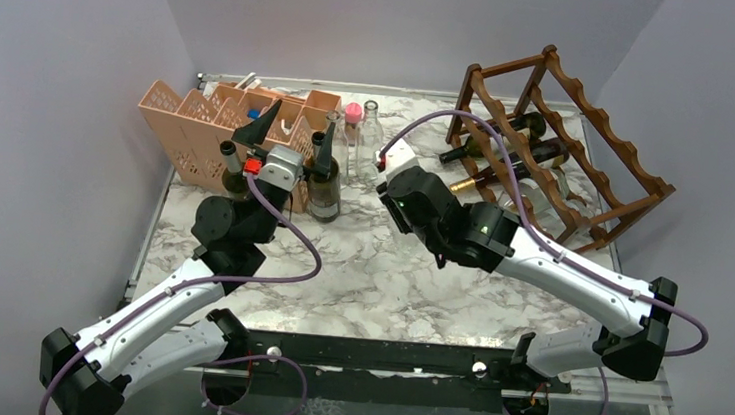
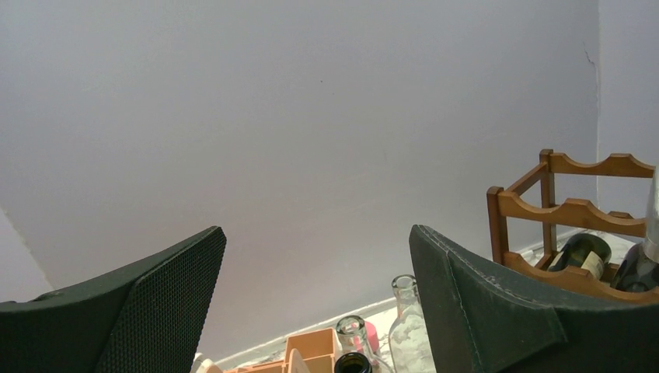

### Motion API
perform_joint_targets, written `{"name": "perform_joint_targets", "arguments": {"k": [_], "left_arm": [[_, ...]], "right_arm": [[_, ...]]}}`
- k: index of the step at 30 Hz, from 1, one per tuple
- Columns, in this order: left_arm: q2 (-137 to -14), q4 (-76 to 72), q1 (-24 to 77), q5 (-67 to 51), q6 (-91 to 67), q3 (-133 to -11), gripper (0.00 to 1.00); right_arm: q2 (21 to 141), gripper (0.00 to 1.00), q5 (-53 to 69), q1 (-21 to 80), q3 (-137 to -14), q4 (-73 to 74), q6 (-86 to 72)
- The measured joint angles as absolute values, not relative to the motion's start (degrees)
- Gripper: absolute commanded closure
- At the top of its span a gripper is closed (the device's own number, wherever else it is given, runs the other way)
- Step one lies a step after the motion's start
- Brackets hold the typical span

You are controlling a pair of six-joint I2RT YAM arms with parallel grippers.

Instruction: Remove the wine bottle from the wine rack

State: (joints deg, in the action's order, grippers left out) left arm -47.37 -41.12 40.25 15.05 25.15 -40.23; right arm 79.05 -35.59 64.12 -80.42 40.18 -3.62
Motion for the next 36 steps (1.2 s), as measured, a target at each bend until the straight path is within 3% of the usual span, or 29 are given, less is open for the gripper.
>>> {"name": "perform_joint_targets", "arguments": {"k": [8,16,36], "left_arm": [[-47.42,-41.12,40.25,15.05,25.15,-39.66,0.06],[-47.37,-41.17,40.25,15.05,25.23,-39.64,0.06],[-46.72,-42.50,40.25,15.09,26.52,-38.79,0.06]], "right_arm": [[83.11,0.99,-29.69,62.92,-82.91,34.17,-3.57],[88.99,0.99,-20.05,54.06,-86.76,28.23,-4.69],[102.02,0.99,-17.56,49.76,-95.29,20.78,-1.67]]}}
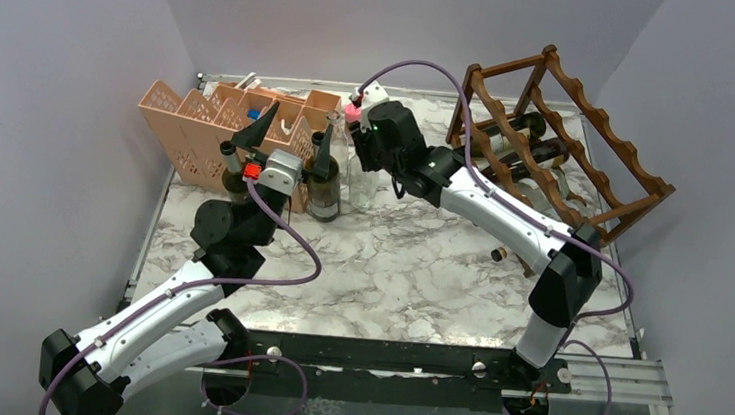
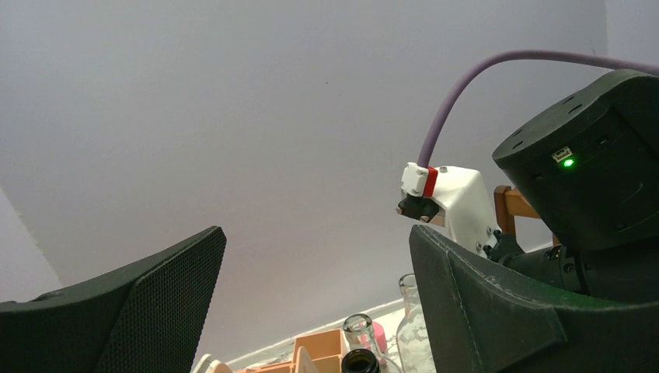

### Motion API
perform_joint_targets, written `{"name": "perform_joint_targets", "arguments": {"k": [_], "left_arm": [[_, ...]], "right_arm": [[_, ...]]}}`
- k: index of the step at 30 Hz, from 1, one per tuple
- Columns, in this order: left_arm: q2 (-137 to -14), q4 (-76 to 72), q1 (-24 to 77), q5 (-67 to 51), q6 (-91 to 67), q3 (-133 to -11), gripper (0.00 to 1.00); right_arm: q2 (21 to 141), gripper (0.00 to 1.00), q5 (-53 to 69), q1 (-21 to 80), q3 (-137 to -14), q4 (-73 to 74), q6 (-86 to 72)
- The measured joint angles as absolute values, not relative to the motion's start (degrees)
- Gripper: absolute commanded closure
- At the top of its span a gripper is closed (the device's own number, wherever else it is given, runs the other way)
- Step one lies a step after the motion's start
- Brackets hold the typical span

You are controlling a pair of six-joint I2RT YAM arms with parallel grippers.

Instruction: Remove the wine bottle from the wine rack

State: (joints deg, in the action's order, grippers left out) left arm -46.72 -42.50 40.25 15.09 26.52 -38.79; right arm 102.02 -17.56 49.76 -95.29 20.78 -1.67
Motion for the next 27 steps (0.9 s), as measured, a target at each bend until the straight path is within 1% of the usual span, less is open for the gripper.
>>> {"name": "perform_joint_targets", "arguments": {"k": [8,9,10,11,12,13,14,16,18,23,24,25,27], "left_arm": [[-46.65,-42.78,40.25,15.09,26.70,-38.76,0.06],[-46.65,-42.81,40.25,15.09,26.72,-38.76,0.06],[-46.65,-42.81,40.25,15.11,26.81,-38.76,0.06],[-46.65,-42.83,40.25,15.11,26.87,-38.76,0.06],[-46.65,-42.92,40.25,15.09,26.89,-38.76,0.06],[-46.65,-43.07,40.25,15.09,26.89,-38.72,0.06],[-46.65,-43.27,40.25,15.09,26.89,-38.65,0.06],[-46.65,-43.40,40.25,15.11,26.89,-38.50,0.06],[-46.65,-43.44,40.25,15.09,26.89,-38.44,0.06],[-46.65,-43.57,40.25,15.09,26.87,-38.44,0.06],[-46.68,-43.59,40.25,15.09,26.89,-38.44,0.06],[-46.68,-43.59,40.25,15.09,26.89,-38.44,0.06],[-46.68,-43.62,40.25,15.09,26.89,-38.44,0.06]], "right_arm": [[104.40,0.99,-17.52,49.76,-97.60,19.18,-1.13],[104.81,0.95,-17.47,49.76,-98.00,19.14,-1.02],[105.16,0.87,-17.45,49.76,-98.26,19.07,-0.93],[105.38,0.77,-17.43,49.76,-98.39,18.85,-0.78],[105.45,0.63,-17.28,49.76,-98.45,18.83,-0.67],[105.45,0.54,-17.12,49.76,-98.52,19.00,-0.56],[105.45,0.46,-17.04,49.76,-98.56,19.09,-0.45],[105.45,0.37,-16.93,49.76,-98.65,19.11,-0.32],[105.45,0.31,-16.97,49.76,-99.13,19.14,-0.01],[105.01,0.26,-17.04,49.76,-101.10,20.29,0.56],[101.80,0.22,-17.04,49.76,-101.10,22.17,0.80],[101.80,0.21,-17.04,49.76,-101.10,22.17,0.80],[97.27,0.18,-17.45,49.76,-96.73,20.95,1.58]]}}
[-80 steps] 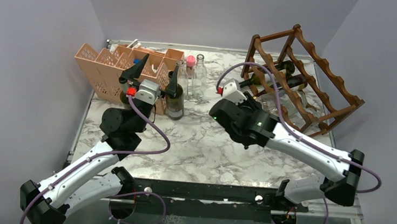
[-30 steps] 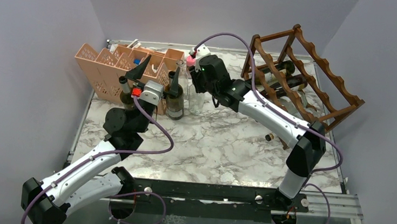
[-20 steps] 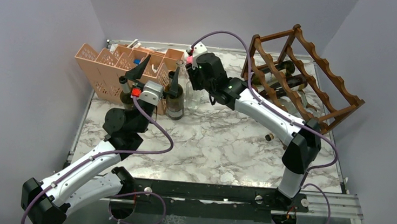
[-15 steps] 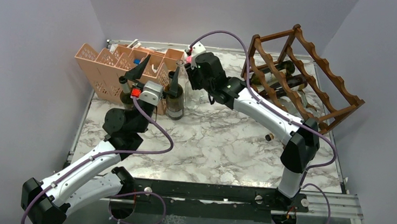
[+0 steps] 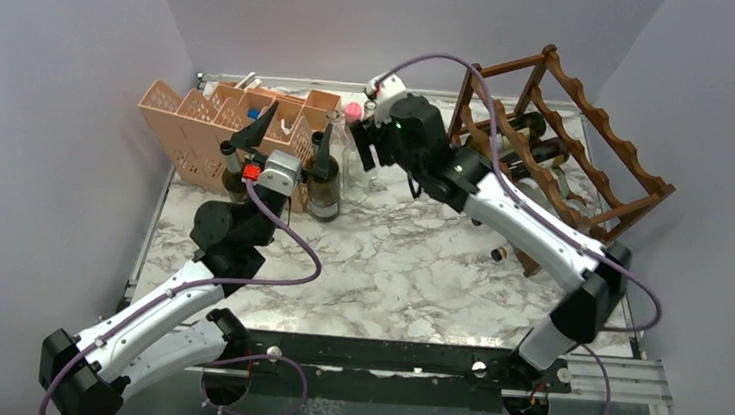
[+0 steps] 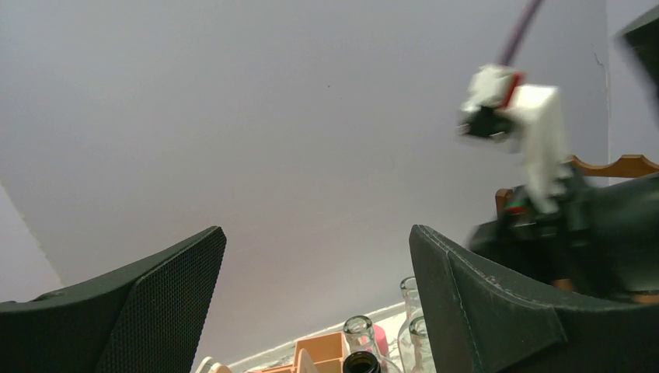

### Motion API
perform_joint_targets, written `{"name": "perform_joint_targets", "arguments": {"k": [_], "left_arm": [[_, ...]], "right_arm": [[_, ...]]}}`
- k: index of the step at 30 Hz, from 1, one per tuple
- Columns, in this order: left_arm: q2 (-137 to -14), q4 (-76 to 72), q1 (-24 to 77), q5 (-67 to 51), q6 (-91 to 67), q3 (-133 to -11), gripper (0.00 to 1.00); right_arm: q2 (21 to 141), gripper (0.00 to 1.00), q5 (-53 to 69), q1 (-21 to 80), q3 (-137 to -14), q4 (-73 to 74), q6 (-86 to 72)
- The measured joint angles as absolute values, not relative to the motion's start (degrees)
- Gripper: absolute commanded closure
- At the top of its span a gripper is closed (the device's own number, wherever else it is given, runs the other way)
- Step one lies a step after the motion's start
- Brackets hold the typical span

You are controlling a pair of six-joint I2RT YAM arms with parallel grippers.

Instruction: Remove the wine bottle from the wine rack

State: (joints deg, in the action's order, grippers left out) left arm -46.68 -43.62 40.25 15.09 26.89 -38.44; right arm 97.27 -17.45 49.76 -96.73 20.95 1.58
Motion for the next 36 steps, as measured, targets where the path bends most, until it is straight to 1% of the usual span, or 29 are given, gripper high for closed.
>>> {"name": "perform_joint_targets", "arguments": {"k": [5,9,14,18,24,29,36], "left_arm": [[-46.85,-43.62,40.25,15.09,26.89,-38.44,0.06],[-47.09,-43.64,40.25,15.09,26.85,-38.44,0.06],[-47.48,-43.62,40.25,15.07,26.83,-38.44,0.06],[-47.53,-43.62,40.25,15.09,26.83,-38.44,0.06],[-47.59,-43.62,40.25,15.09,26.76,-38.44,0.06],[-47.59,-43.62,40.25,15.09,26.55,-38.44,0.06],[-47.57,-43.62,40.25,15.09,26.39,-38.44,0.06]], "right_arm": [[80.07,0.15,-20.49,49.76,-81.38,20.53,3.18],[73.28,0.14,-24.21,49.76,-74.74,20.21,3.14],[72.93,0.12,-30.61,49.34,-70.30,23.07,3.14],[72.18,0.10,-33.06,47.83,-67.26,24.38,3.05],[70.94,0.10,-33.41,42.15,-63.44,27.11,2.15],[73.87,0.10,-34.35,39.79,-63.35,29.71,1.56],[78.54,0.10,-32.91,37.65,-63.44,29.58,1.56]]}}
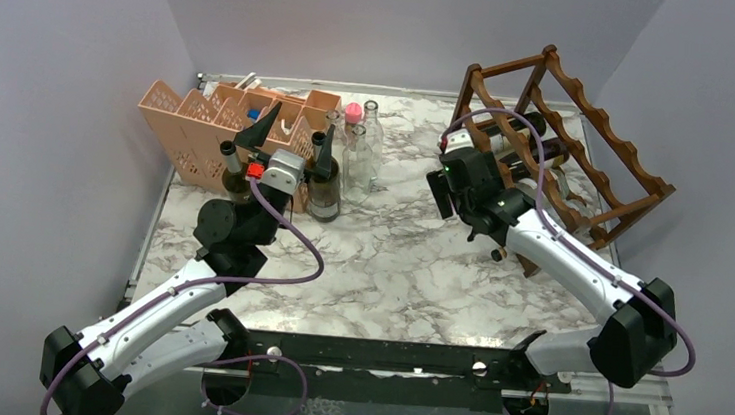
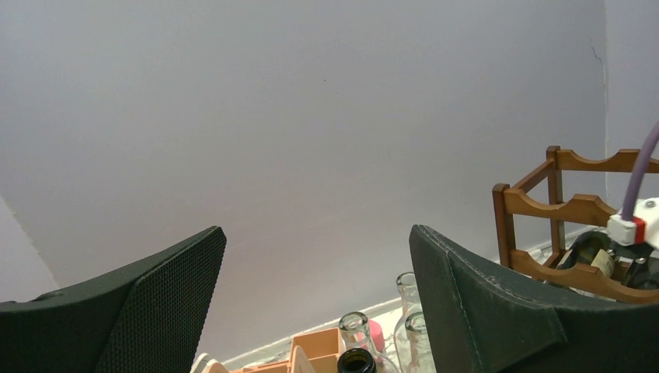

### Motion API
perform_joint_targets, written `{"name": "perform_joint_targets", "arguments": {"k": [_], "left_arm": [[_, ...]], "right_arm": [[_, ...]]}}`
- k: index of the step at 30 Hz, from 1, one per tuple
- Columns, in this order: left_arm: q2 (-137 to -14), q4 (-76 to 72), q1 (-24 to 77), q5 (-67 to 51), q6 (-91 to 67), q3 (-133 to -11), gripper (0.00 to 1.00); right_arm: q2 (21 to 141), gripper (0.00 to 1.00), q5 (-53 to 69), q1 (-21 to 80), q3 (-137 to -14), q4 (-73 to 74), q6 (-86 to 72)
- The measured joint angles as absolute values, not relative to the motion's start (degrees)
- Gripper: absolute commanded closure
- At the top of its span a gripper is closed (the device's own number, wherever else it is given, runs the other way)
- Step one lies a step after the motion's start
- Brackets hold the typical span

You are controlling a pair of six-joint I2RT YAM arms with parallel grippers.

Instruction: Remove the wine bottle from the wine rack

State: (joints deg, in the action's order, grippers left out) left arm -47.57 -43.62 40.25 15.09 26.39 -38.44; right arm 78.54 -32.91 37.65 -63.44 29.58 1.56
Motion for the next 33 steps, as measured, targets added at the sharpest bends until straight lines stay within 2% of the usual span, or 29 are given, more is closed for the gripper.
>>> {"name": "perform_joint_targets", "arguments": {"k": [6,12,17,21,24,33], "left_arm": [[-47.22,-43.62,40.25,15.09,26.39,-38.44,0.06],[-47.09,-43.62,40.25,15.09,26.39,-38.44,0.06],[-47.11,-43.64,40.25,15.09,26.44,-38.41,0.06],[-47.13,-43.70,40.25,15.09,26.46,-37.98,0.06],[-47.13,-43.68,40.25,15.09,26.76,-37.65,0.06],[-47.13,-44.12,40.25,15.09,26.94,-37.58,0.06]], "right_arm": [[86.11,0.10,-29.54,34.52,-67.24,27.75,-0.32],[94.35,0.07,-27.27,31.53,-70.96,24.36,-11.03],[103.59,0.10,-27.20,30.63,-80.14,24.60,-20.10],[108.22,0.08,-27.55,30.63,-85.06,23.75,-22.17],[109.32,0.05,-27.03,30.63,-84.55,21.21,-18.31],[107.33,0.04,-21.21,29.87,-75.68,8.05,3.40]]}}
